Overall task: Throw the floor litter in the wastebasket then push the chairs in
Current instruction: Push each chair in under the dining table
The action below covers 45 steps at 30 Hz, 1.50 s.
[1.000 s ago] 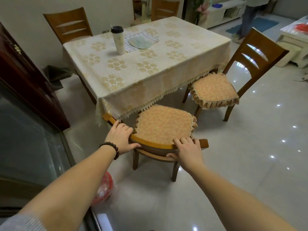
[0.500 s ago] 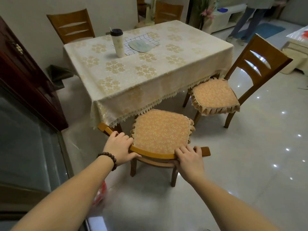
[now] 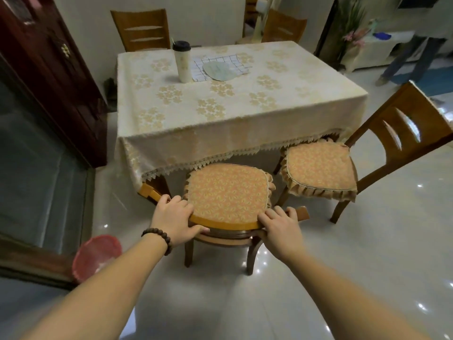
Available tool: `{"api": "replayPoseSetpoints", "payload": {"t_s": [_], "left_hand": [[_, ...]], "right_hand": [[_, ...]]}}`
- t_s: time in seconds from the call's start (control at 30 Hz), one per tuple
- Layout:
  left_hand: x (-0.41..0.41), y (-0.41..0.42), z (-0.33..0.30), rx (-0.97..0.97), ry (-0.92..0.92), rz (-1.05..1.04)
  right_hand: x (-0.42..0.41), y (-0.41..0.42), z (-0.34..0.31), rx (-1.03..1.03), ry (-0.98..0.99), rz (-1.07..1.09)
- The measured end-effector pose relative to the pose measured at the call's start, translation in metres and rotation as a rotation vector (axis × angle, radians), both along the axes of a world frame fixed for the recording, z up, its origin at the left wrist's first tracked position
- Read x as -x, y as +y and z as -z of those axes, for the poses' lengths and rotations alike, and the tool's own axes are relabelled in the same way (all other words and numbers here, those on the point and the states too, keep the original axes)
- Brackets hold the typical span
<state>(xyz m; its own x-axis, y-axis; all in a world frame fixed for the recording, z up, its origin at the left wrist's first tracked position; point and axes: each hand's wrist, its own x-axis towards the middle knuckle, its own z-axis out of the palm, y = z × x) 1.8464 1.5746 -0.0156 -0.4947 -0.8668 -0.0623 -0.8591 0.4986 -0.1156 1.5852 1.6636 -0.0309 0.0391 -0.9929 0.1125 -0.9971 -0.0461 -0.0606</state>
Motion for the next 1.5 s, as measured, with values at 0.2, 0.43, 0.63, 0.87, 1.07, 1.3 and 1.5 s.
{"api": "replayPoseSetpoints", "payload": {"t_s": [0.2,0.43,0.63,0.87,1.07,1.3,1.5], "left_hand": [[0.049,-0.012,-0.003,0.039,0.084,-0.080],[0.099,-0.055,0.007,0.180,0.155,-0.070],[0.120,-0.109,-0.005,0.293,0.229,-0.053],[0.143,-0.137,-0.019,0.282,0.185,-0.128],[0.168,-0.142,-0.021,0.173,0.159,-0.264],[0.175,-0.147,-0.002,0.183,0.146,-0.357],[0.156,-0.179,-0.010,0.222,0.165,-0.342]], "right_hand": [[0.065,-0.043,-0.010,0.080,0.082,-0.170],[0.126,-0.103,-0.006,0.092,0.088,-0.248],[0.155,-0.170,-0.024,0.148,0.073,-0.325],[0.179,-0.216,-0.033,0.144,0.087,-0.398],[0.198,-0.248,-0.032,0.095,0.126,-0.451],[0.200,-0.284,-0.016,0.019,0.103,-0.522],[0.186,-0.315,-0.024,0.044,0.037,-0.581]]}}
